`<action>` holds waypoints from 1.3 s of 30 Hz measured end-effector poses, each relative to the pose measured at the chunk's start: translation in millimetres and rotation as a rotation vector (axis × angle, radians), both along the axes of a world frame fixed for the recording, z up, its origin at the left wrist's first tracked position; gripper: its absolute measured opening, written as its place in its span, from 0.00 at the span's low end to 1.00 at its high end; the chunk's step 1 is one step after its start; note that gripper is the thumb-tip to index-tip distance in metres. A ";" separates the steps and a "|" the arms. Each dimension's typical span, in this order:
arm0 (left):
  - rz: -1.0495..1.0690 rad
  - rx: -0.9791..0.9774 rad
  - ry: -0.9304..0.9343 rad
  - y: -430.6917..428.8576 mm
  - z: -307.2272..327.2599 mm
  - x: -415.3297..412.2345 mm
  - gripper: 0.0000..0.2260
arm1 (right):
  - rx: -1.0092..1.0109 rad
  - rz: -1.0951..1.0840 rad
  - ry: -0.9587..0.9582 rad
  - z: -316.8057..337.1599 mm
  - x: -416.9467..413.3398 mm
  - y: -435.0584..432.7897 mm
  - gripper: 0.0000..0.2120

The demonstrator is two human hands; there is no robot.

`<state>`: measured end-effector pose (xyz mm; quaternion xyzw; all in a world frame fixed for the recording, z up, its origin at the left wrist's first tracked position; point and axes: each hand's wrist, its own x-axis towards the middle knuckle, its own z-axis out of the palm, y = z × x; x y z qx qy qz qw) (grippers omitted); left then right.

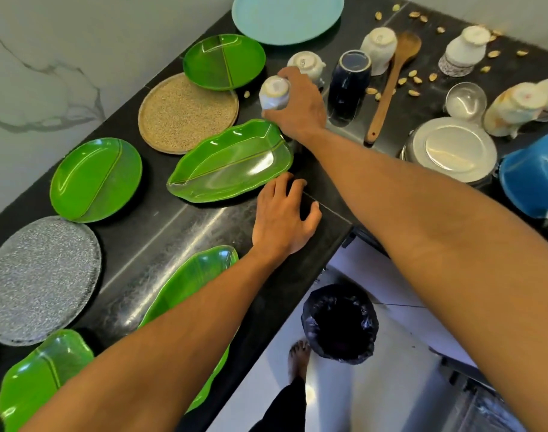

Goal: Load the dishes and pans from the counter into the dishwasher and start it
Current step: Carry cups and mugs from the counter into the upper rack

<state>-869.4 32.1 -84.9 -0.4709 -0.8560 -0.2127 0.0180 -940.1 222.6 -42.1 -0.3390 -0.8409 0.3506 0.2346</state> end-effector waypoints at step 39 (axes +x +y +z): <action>-0.387 -0.314 -0.627 -122.5 -92.0 582.0 0.09 | -0.126 -0.870 0.131 -129.9 860.6 -272.2 0.32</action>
